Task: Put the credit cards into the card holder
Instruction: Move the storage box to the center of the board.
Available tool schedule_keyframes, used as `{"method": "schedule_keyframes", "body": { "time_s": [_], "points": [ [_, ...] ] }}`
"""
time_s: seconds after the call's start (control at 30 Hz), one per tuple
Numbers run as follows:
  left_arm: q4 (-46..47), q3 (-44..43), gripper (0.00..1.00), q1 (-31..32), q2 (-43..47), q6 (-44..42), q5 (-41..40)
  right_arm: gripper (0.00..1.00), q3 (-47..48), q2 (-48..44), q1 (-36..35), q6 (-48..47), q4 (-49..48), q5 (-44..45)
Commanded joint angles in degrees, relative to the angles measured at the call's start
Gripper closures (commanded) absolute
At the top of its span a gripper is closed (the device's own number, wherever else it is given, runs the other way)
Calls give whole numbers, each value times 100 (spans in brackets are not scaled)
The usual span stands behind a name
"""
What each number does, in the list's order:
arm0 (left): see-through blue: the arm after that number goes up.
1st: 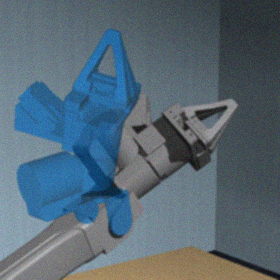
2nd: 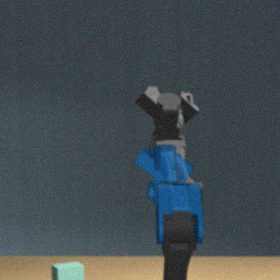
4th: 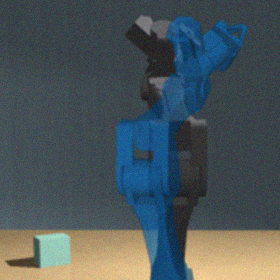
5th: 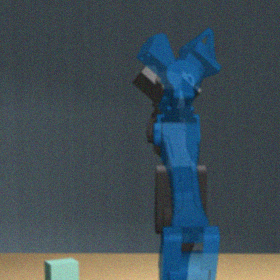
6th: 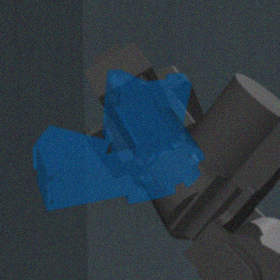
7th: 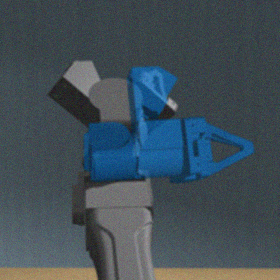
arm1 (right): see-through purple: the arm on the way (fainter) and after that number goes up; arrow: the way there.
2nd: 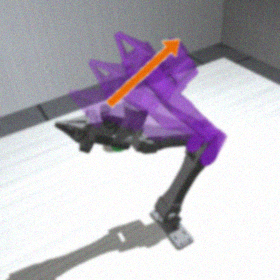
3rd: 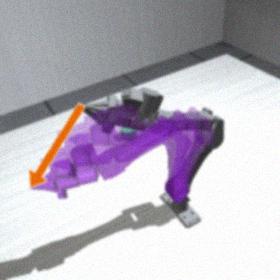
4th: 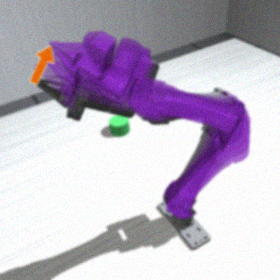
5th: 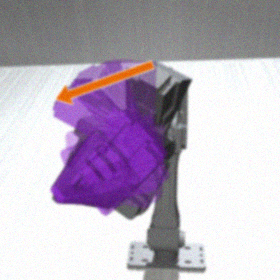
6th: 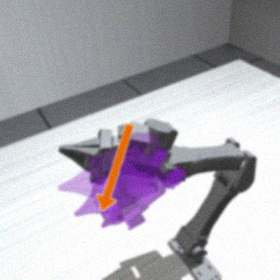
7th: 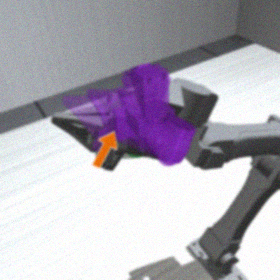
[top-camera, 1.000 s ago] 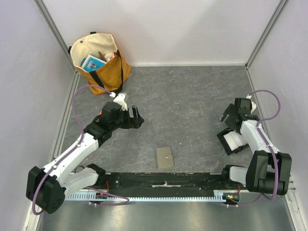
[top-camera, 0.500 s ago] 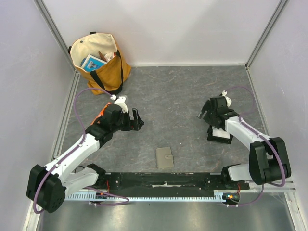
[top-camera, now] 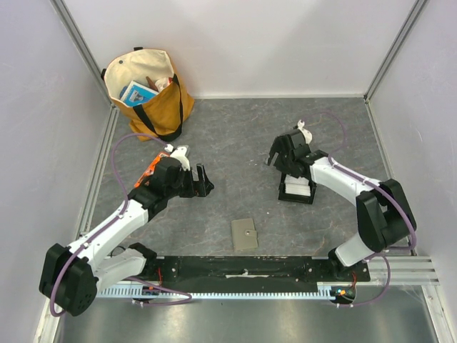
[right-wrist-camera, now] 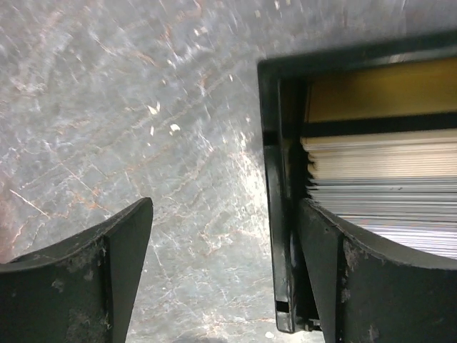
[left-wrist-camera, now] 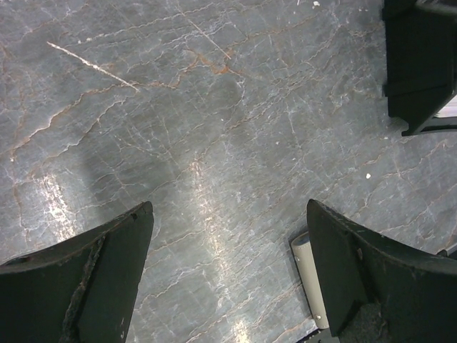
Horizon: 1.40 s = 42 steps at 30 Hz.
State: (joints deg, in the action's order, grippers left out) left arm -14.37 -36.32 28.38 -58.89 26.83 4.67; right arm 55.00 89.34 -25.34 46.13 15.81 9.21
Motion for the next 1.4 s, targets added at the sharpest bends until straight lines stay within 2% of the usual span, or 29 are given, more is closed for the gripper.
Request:
{"method": "schedule_keyframes", "body": {
  "time_s": [0.0,0.2,0.3,0.43,0.73,0.9,1.07,1.37],
  "points": [
    [145,37,7,27,53,121,43,10,503,-451,-23,-797,448,624],
    [189,37,7,27,18,86,25,4,47,-1751,3,-1597,879,2003],
    [250,72,6,18,-26,103,78,2,-261,-2087,388,-1695,1064,2234],
    [312,125,6,53,-87,156,140,2,-648,-2140,1136,-1713,1091,1489],
    [347,344,7,176,-122,235,192,4,-1272,-1990,1225,-1265,819,504],
    [374,459,8,255,-122,288,254,5,-1712,-2219,1198,-843,230,-367],
    [382,573,9,361,-79,340,281,5,-1809,-2307,1076,-553,-8,-552],
    [426,661,10,458,-70,428,246,5,-1624,-1947,364,-157,-333,-534]
  ]
}}
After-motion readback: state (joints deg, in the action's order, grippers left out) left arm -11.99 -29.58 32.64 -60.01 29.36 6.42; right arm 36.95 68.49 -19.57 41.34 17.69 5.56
